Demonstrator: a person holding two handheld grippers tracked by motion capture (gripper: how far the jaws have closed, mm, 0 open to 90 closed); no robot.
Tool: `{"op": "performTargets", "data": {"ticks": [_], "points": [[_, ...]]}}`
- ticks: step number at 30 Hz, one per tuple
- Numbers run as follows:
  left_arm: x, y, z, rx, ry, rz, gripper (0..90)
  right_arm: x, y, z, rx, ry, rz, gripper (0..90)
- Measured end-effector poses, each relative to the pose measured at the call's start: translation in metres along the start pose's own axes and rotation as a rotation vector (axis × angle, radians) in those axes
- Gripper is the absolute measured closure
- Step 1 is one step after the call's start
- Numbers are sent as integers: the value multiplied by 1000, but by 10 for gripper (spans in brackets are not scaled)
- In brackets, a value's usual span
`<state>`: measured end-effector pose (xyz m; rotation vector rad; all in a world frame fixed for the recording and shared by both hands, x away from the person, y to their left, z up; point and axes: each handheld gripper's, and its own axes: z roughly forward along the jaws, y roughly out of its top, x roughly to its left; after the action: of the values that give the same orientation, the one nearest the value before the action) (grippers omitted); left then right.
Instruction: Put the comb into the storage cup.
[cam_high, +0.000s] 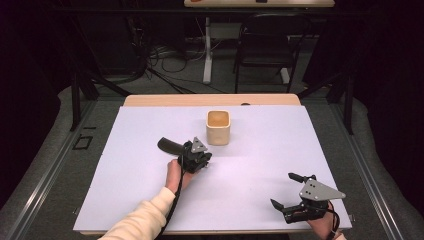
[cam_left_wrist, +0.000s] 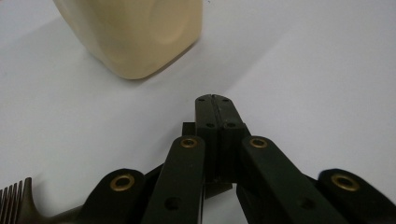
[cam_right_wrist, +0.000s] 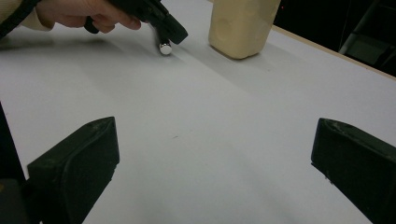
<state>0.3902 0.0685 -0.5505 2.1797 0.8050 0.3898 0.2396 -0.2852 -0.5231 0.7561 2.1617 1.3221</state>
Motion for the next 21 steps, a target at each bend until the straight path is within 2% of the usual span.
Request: {"op": "performTargets", "data": {"ticks": [3, 9, 13, 21], "points": [[0, 0, 0, 19, -7, -4, 900, 0, -1, 1, 2, 1, 3, 5], [0, 0, 2, 79, -30, 15, 900, 0, 0, 0, 4, 1, 0, 6], [-1, 0, 0, 85, -34, 16, 900, 0, 0, 0, -3, -1, 2, 6], [3, -4, -7, 99, -53, -26, 900, 0, 0, 0, 1, 0, 4, 6]]}}
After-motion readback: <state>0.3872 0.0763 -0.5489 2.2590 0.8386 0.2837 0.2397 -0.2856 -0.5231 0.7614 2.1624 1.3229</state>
